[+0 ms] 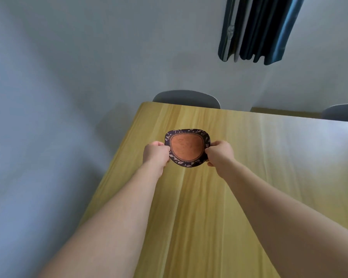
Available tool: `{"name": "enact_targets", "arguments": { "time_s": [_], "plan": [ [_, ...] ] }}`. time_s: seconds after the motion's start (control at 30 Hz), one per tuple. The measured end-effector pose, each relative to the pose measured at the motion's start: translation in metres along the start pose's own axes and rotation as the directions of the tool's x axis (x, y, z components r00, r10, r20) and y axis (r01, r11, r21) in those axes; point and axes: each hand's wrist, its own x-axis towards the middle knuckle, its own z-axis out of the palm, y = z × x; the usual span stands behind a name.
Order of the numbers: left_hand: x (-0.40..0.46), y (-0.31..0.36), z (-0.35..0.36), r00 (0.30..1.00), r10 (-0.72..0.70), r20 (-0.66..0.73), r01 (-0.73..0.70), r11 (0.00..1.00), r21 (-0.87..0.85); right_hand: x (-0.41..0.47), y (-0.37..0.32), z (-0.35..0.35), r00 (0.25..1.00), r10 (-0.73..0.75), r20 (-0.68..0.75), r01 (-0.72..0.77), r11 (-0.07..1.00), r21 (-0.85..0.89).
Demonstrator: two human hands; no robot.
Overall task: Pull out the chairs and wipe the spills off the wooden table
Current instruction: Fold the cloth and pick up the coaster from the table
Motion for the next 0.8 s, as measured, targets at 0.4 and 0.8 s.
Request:
{"name": "enact_targets", "arguments": {
  "time_s": [0.4,0.8],
  "plan": [
    [-0.130,-0.116,0.058,0.992,-0.101,0.082,0.099,0.995,0.025,-0.089,0.149,-0.084,0.987,0.160,0.033,-0.158,0.985,-0.065],
    [-0.202,-0.140,0.130,0.985,-0.100,-0.138,0.154,0.870,0.469,-0.093,0.230,-0.169,0.989,0.145,-0.038,-0.150,0.931,-0.334]
  ]
}}
